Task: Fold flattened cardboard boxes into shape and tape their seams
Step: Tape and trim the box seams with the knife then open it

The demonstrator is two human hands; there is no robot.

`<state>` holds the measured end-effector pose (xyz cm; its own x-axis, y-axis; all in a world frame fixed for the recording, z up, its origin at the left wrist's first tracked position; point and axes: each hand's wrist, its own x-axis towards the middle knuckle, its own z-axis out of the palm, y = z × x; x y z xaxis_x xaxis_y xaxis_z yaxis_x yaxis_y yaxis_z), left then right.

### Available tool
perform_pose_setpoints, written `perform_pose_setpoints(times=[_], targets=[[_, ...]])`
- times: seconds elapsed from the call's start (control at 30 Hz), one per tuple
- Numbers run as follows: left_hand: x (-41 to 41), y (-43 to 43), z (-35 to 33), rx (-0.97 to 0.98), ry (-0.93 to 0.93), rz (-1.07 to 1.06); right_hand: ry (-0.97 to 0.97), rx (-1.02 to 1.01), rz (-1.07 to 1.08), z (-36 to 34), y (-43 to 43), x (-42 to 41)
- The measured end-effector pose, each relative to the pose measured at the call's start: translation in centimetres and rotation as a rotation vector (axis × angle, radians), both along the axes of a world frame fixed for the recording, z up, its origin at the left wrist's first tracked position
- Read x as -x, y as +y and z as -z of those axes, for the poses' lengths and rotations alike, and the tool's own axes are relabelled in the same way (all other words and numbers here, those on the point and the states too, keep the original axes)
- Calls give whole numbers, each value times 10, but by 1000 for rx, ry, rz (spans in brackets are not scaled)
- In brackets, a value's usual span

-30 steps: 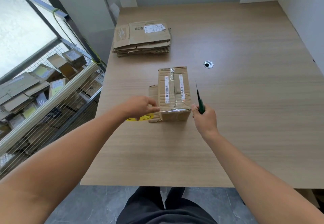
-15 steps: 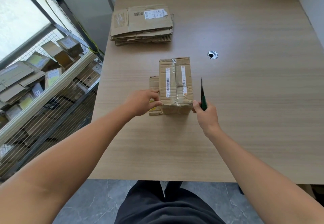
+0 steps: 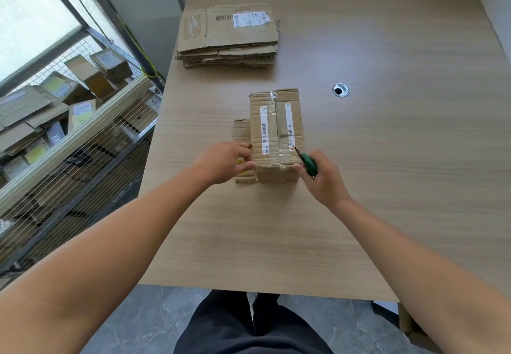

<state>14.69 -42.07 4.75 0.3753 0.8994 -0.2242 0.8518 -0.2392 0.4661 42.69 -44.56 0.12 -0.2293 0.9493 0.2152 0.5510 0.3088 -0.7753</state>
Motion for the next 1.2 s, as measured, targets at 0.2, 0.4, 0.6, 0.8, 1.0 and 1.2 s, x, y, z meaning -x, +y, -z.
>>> perform_pose_setpoints(times=[0.2, 0.4, 0.6, 0.8, 1.0, 1.2], targets=[[-2, -2, -2, -36, 10, -21, -175, -331, -94, -11, 13, -9], [-7, -3, -2, -15, -6, -44, -439, -593, -375, -22, 17, 28], [-1, -9, 5, -28, -11, -40, -502, -616, -282, -7, 11, 34], [22, -4, 7, 116, 91, 43, -530, -649, -284, -8, 10, 32], [29, 12, 8, 159, 58, 81, -515, -596, -274, -12, 15, 33], [31, 28, 5, 102, 71, 269, -511, -413, -222, -20, 5, 34]])
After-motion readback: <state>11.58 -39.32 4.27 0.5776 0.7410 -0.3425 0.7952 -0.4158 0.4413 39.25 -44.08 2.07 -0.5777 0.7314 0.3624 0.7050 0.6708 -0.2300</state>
